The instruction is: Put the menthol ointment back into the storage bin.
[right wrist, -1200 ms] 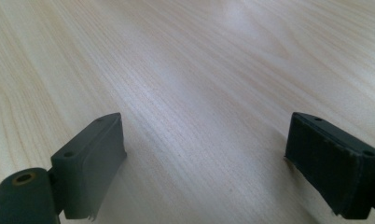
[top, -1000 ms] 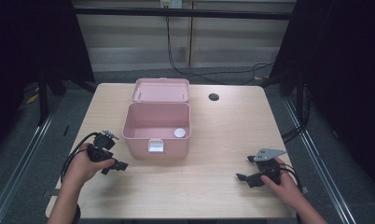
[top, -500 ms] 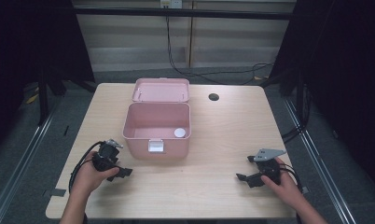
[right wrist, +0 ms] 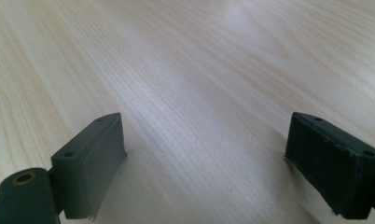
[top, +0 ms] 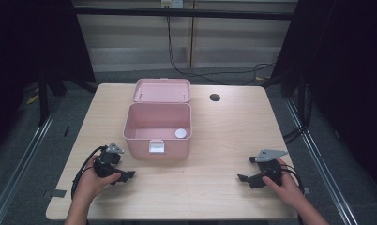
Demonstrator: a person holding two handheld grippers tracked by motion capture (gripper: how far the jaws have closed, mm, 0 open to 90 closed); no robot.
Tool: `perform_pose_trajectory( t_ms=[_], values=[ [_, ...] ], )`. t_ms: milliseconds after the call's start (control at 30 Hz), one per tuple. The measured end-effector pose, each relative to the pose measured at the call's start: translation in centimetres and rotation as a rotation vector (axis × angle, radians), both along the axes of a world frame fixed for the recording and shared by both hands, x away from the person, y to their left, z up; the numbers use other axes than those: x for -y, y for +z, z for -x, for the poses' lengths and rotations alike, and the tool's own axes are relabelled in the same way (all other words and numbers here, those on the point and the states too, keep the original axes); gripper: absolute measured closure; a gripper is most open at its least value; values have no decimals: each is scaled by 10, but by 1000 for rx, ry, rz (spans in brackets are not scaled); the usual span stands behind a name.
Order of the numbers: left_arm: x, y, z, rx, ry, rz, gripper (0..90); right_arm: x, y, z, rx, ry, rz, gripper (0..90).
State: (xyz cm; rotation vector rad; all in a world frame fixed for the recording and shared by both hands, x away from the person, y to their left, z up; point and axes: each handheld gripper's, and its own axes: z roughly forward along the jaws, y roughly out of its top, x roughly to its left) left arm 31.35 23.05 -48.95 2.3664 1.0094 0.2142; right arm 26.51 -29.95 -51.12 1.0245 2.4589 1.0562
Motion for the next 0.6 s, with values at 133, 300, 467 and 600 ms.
perform_pose_trajectory(
  t_ms=[133,300,467,600],
  values=[
    [-1,-6,3,76,-6,7,124,0,0,0,0,0,0,110],
    [-1,-14,4,115,-5,51,31,0,0,0,0,0,0,110],
    [-1,-14,4,119,-5,52,23,0,0,0,-1,0,0,110],
    [1,-12,4,98,-6,33,24,0,0,0,0,0,0,110]
  ],
)
